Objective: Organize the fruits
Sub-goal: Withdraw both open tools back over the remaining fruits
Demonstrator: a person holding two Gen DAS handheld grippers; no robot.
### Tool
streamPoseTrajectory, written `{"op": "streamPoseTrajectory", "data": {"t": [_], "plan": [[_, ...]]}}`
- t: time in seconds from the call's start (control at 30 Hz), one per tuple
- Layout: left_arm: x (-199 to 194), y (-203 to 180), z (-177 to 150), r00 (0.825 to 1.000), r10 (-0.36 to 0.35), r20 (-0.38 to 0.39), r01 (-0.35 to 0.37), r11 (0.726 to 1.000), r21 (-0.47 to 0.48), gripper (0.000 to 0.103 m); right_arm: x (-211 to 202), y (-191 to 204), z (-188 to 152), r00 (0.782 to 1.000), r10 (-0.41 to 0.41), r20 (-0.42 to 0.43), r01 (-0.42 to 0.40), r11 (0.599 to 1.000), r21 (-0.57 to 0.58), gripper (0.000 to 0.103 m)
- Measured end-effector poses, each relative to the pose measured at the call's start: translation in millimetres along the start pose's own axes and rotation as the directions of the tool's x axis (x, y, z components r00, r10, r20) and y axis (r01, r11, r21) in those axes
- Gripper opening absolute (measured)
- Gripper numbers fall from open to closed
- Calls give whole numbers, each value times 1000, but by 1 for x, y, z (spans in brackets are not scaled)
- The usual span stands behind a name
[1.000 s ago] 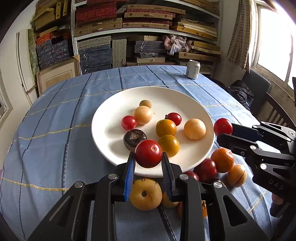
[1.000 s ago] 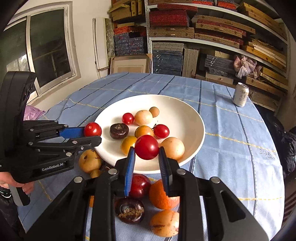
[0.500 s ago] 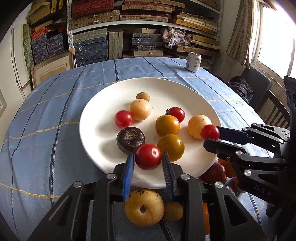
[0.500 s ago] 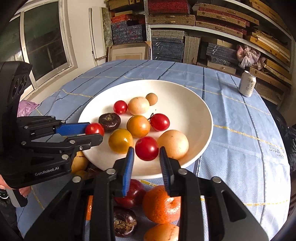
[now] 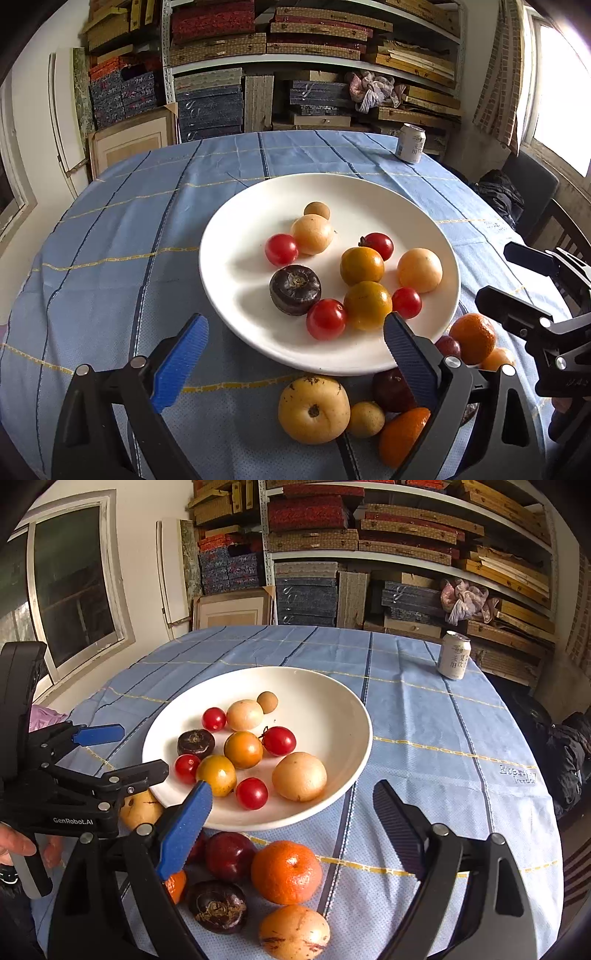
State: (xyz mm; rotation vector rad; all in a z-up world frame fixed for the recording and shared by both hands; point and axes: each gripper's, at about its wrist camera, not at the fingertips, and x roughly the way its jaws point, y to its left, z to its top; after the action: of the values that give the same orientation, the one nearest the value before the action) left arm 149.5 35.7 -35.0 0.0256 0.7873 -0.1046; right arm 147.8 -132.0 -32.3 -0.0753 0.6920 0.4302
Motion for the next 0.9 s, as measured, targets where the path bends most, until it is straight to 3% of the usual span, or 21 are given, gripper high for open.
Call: {"op": "streamPoseTrajectory", "data": {"t": [0.2, 0.47, 0.6, 0.77, 0.9], "plan": [[-18, -7, -25, 999, 50, 2, -50, 997, 56, 100, -24, -6, -29, 1000, -17, -27, 17, 1000, 11, 94], [-31, -1, -69, 997, 52, -49, -48, 996, 80, 100, -49, -4, -77, 996, -31, -80, 31, 999, 7, 99], [-23, 8, -74, 996, 29, -80, -26, 999, 42, 100, -46, -3, -89, 994, -24, -107, 25, 1000, 8, 99], [-13, 11, -69, 994, 81, -73, -76, 995, 69, 100, -34, -6, -91, 989, -29, -145, 32, 999, 14, 99], [-2, 17, -62, 996, 48, -81, -45, 998, 33, 100, -23, -6, -88, 987, -40, -158, 42, 999, 10, 99]]}}
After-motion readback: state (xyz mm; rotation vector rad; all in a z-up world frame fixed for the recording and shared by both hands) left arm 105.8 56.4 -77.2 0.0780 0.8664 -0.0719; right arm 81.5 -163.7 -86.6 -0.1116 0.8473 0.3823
